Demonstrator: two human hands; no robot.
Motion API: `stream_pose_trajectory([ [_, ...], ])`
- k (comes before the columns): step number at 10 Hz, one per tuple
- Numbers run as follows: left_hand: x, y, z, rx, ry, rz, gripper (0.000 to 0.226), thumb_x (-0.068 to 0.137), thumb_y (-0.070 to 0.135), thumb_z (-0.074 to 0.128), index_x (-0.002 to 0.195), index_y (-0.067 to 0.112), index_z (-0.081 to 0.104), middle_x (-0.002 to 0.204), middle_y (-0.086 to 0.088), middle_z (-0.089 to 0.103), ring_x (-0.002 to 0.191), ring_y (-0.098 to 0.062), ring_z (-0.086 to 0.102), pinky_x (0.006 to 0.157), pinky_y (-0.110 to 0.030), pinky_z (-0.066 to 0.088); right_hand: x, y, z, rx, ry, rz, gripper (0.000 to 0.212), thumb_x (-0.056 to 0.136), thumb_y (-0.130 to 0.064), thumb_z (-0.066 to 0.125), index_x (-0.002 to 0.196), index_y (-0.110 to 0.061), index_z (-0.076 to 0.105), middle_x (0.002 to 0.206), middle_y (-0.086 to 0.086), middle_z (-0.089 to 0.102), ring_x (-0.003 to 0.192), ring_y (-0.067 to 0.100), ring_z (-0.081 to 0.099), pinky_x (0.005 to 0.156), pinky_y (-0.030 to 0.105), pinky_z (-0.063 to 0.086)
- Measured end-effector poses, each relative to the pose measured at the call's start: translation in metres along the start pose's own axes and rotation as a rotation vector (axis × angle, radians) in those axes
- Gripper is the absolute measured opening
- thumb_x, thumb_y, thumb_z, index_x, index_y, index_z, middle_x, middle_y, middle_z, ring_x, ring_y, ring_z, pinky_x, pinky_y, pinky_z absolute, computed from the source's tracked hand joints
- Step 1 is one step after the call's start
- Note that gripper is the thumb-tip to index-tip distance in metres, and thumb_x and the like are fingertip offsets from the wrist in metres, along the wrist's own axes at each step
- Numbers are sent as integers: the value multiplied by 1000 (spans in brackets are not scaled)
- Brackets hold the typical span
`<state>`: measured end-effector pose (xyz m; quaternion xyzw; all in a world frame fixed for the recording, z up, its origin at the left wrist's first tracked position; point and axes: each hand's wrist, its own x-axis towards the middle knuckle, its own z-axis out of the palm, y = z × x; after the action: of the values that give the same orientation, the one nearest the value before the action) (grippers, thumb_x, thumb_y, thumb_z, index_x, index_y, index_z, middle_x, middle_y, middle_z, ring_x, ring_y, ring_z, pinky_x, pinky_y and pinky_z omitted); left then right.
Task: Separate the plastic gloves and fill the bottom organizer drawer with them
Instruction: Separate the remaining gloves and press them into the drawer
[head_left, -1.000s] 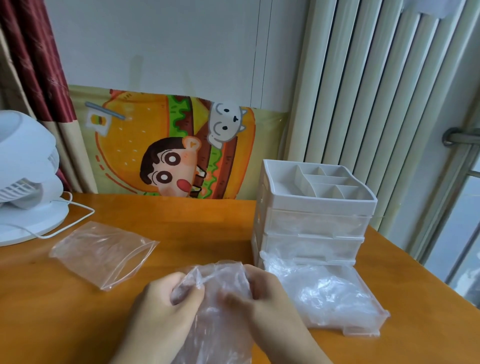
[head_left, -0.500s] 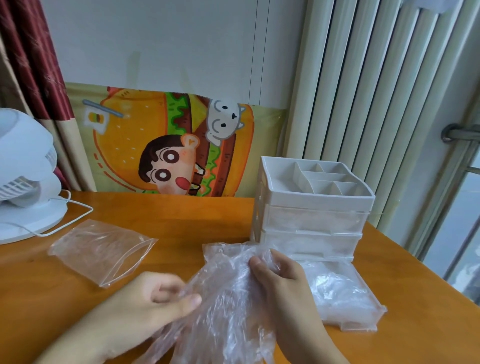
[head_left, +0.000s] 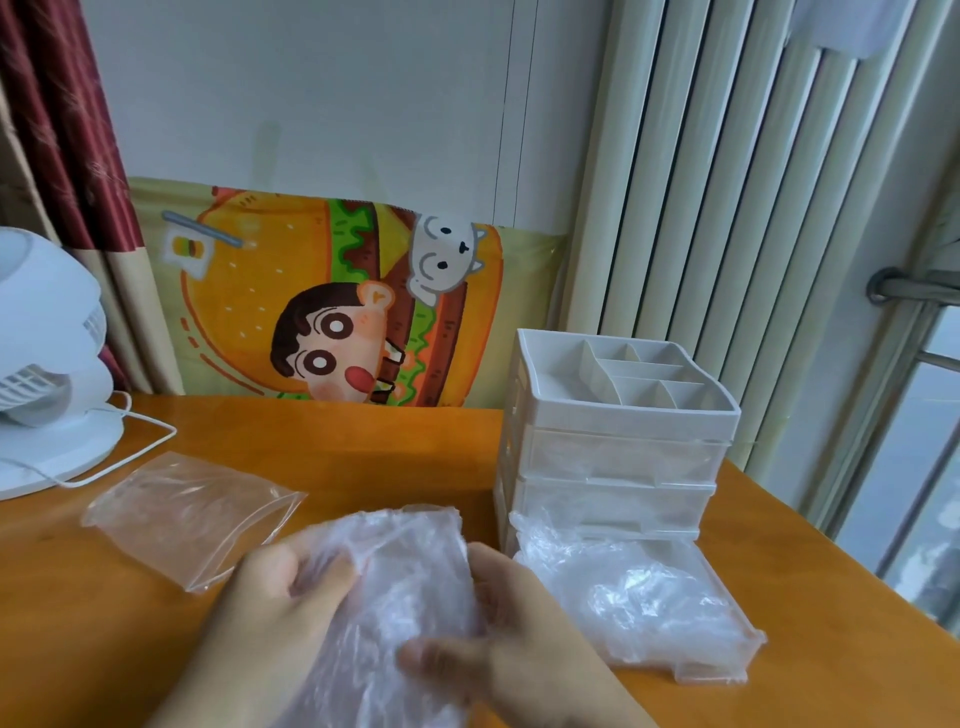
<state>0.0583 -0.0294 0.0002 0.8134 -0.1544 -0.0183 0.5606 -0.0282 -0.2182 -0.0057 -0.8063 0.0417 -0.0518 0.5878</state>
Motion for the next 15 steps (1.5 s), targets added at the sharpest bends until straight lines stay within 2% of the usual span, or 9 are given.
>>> stream_pose_trajectory([
  [3, 16, -8, -24, -22, 194, 75, 31, 86, 46, 75, 83, 16, 76, 79, -25, 70, 81, -45, 69, 79, -63, 55, -18, -33, -9, -396, -69, 83, 51, 95, -33, 76, 142, -35, 55, 121, -9, 64, 118, 9, 64, 94, 7, 43],
  [5, 0, 10, -13, -62, -294, 149, 12, 91, 28, 75, 99, 32, 82, 101, 4, 81, 102, -12, 75, 93, -32, 58, -23, -36, -14, -288, 72, -163, 93, 63, -73, 83, 144, -54, 42, 140, -36, 50, 131, -15, 47, 108, 15, 40],
  [6, -5, 13, -6, 50, -538, 157, 40, 86, 54, 66, 103, 18, 75, 98, -13, 77, 95, -27, 74, 88, -37, 58, -11, -45, -9, -562, -37, -115, 60, 79, -47, 86, 131, -44, 56, 106, -22, 65, 105, -3, 62, 91, 13, 47],
  [7, -6, 22, -2, 223, -639, 110, 23, 94, 54, 59, 87, 35, 70, 79, 5, 72, 69, 4, 61, 71, -13, 49, -10, -45, -14, -662, -56, -81, 8, 88, -28, 74, 95, -31, 71, 68, -14, 58, 71, 1, 56, 62, 9, 39],
  [9, 0, 11, -11, 56, -684, 112, 57, 80, 68, 75, 109, 20, 75, 95, -16, 73, 91, -27, 72, 83, -31, 43, -20, -37, -37, -496, 18, -79, 19, 92, -19, 65, 73, -23, 63, 58, -9, 52, 57, 5, 47, 56, 17, 37],
  [12, 3, 46, 8, -28, -529, -17, 33, 76, 41, 90, 91, 13, 80, 95, -8, 80, 95, -20, 76, 93, -29, 52, -52, -19, -84, -258, 185, 31, 25, 95, -17, 75, 74, -10, 65, 56, -9, 56, 54, 7, 50, 54, 19, 37],
  [13, 6, 82, 36, 44, -185, 168, 23, 79, 30, 87, 97, 26, 75, 96, 8, 77, 87, -5, 68, 69, -10, 47, -59, -20, -116, -50, 365, -3, 19, 97, -14, 75, 80, -5, 71, 69, 8, 71, 59, 29, 64, 57, 30, 47],
  [14, -5, 123, 65, 282, 212, 663, 37, 84, 27, 80, 116, 27, 63, 118, 13, 58, 113, -11, 54, 91, -15, 41, -60, -13, -153, 13, 565, -14, 20, 98, -15, 75, 93, 5, 73, 83, 28, 74, 76, 49, 71, 68, 47, 58],
  [15, -28, 151, 114, 431, 100, 1073, 23, 90, 16, 68, 111, 23, 61, 115, 8, 50, 112, -14, 49, 98, -23, 39, -56, 4, -171, -77, 663, 25, 22, 96, -10, 74, 75, -3, 70, 65, 14, 70, 56, 29, 66, 57, 34, 50],
])
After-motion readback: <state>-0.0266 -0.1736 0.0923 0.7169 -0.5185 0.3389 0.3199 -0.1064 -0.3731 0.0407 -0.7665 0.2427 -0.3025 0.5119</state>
